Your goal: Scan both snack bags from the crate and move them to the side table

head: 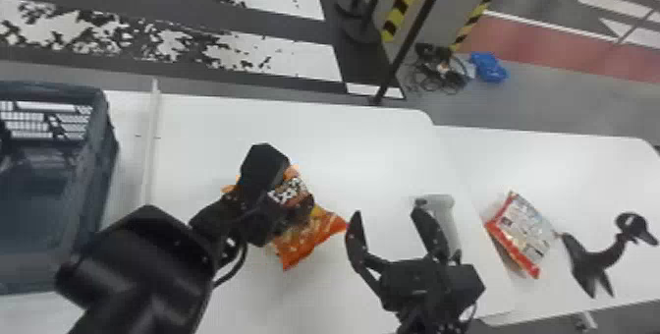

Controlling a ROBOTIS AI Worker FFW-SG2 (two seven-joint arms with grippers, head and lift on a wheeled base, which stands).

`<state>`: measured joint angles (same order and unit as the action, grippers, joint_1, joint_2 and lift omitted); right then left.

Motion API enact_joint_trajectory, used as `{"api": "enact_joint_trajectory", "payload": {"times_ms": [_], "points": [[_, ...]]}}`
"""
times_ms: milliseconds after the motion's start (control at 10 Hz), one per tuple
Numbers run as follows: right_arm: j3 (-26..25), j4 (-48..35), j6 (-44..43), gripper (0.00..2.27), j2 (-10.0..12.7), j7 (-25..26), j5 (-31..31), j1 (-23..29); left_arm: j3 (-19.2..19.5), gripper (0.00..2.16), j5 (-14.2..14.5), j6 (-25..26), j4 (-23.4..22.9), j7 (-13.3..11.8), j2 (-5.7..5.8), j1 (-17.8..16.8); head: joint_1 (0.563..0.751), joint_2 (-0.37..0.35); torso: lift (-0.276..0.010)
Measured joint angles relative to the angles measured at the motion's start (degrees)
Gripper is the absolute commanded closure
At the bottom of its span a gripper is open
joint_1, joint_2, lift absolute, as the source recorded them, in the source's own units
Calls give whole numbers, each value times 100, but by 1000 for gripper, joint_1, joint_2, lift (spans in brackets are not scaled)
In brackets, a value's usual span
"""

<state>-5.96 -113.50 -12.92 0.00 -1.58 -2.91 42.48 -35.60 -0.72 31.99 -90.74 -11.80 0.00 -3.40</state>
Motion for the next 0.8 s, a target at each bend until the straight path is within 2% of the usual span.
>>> {"api": "enact_joint_trajectory", "payload": {"times_ms": [200, 300, 500, 600, 800], "points": [[-16, -23, -12, 33, 0, 0, 11, 19, 99, 66, -48, 21, -640, -50, 1, 125, 695, -350, -75], [-44, -35, -9, 36, 0, -7, 51, 22, 292, 76, -83, 30, -1103, -69, 79, 292, 695, -350, -75], [-44, -77, 45, 56, 0, -9, 95, -19, 973, 83, 11, -38, -1834, -20, 435, 780, 695, -350, -75], [-25, -120, 137, 66, 0, -9, 97, -54, 1316, 87, 106, -328, -2059, 48, 594, 1029, 695, -350, -75], [-9, -242, 622, 70, 0, -83, 248, -189, 2014, 90, 385, -1733, -2284, 312, 909, 1621, 695, -265, -75]]}}
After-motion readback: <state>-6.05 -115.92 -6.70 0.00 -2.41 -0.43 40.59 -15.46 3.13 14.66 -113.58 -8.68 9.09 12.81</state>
